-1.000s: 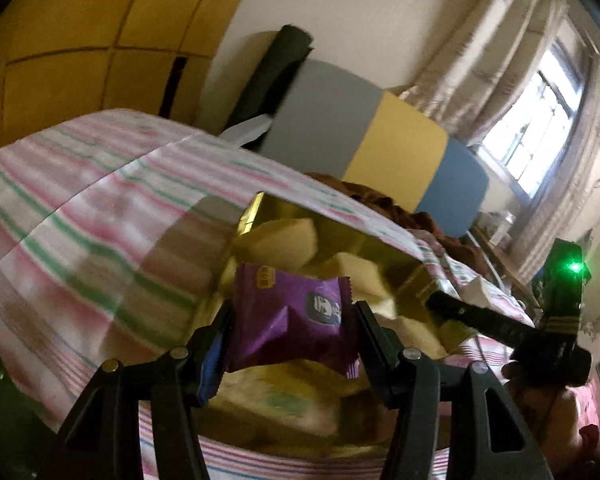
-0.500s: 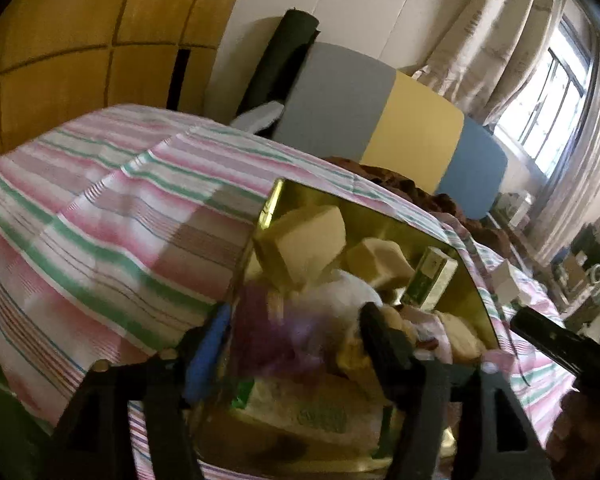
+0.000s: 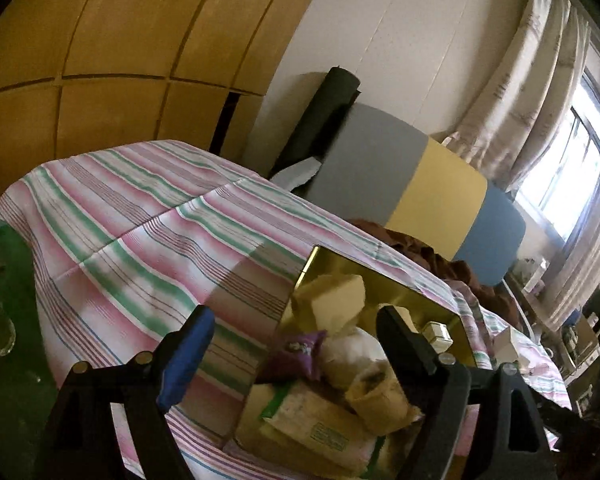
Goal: Organize objects
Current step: 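Carry the box and purple packet to the gold tray and open both tools, then move both open tools back toward the pile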
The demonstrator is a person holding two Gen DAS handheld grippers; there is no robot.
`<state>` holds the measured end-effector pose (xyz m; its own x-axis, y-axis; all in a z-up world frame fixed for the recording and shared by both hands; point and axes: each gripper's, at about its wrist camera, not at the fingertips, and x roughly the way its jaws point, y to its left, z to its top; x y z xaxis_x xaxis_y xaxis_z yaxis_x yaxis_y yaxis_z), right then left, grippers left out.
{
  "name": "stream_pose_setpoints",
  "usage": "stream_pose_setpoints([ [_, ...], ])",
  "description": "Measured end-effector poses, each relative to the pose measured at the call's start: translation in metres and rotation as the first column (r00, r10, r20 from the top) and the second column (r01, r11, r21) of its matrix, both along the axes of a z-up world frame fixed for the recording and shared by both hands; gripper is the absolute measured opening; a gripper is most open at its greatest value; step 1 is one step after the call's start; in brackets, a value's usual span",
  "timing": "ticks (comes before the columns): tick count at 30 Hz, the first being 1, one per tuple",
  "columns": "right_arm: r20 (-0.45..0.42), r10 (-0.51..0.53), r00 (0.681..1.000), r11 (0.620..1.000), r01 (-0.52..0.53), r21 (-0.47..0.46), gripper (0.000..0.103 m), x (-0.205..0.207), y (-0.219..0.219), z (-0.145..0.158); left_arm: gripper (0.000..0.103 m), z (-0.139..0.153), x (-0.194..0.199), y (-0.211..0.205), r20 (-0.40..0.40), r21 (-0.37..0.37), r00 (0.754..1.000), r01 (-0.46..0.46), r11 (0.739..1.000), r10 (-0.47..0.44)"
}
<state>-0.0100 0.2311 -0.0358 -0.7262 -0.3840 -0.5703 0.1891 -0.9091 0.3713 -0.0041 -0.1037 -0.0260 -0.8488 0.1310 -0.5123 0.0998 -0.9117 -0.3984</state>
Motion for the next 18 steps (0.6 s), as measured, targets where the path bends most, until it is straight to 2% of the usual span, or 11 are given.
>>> stream_pose_setpoints([
  [9,0.015,-0.039,0.999,0.999,0.039,-0.015,0.062,0.011,0.024,-0.007,0.085,0.006,0.009,0.048,-0.001,-0.051,0.992,0.128,0.990,-0.128],
  [18,0.035,-0.111,0.993,0.993,0.112,-0.024,0.063,0.019,0.061,-0.015,0.085,0.010,0.014,0.108,0.007,-0.090,0.955,0.295,0.951,-0.296],
])
